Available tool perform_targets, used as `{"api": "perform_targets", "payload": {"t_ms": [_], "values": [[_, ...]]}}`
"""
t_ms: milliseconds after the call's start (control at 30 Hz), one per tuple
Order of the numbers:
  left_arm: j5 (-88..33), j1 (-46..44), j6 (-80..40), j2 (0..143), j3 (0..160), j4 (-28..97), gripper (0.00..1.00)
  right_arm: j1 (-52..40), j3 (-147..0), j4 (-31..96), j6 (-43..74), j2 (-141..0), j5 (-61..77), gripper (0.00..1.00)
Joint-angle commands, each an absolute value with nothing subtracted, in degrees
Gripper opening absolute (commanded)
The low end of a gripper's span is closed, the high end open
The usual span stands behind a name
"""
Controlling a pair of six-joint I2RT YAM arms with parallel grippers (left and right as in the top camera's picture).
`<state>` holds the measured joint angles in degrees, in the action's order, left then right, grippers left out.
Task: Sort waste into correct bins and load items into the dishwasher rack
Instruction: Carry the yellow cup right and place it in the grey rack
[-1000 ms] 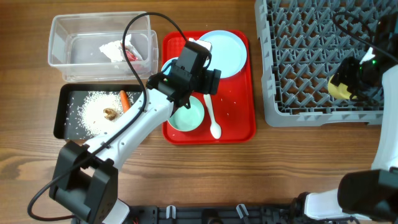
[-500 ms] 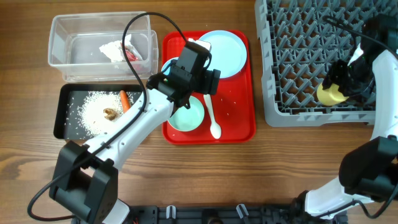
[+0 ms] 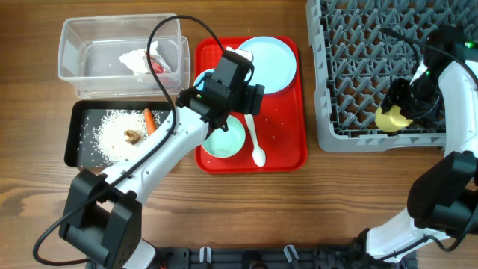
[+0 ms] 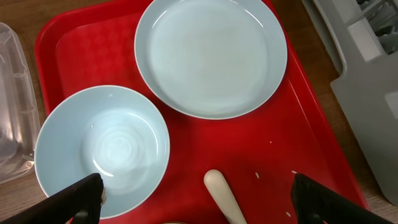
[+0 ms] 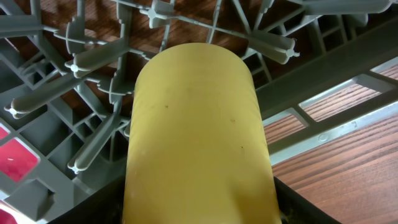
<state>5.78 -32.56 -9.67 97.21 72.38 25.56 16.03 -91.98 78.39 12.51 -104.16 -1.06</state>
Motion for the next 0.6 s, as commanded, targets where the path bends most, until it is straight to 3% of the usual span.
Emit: {"api": "perform_targets", "payload": {"t_ms": [0, 200, 567], "values": [[6.55, -32.29, -9.15, 96.66, 72.86, 25.87, 0.95, 16.12, -91.37, 78.24, 12.01, -104.71, -0.12, 0.74], [6.55, -32.29, -9.15, 96.66, 72.86, 26.33, 0.96, 16.1, -91.37, 77.49, 12.01, -104.71, -0.03, 0.92], [6.55, -32.29, -9.15, 96.66, 72.86, 26.33, 0.96, 16.1, -95.64, 75.7, 10.02, -104.01, 7.64, 0.95]]}}
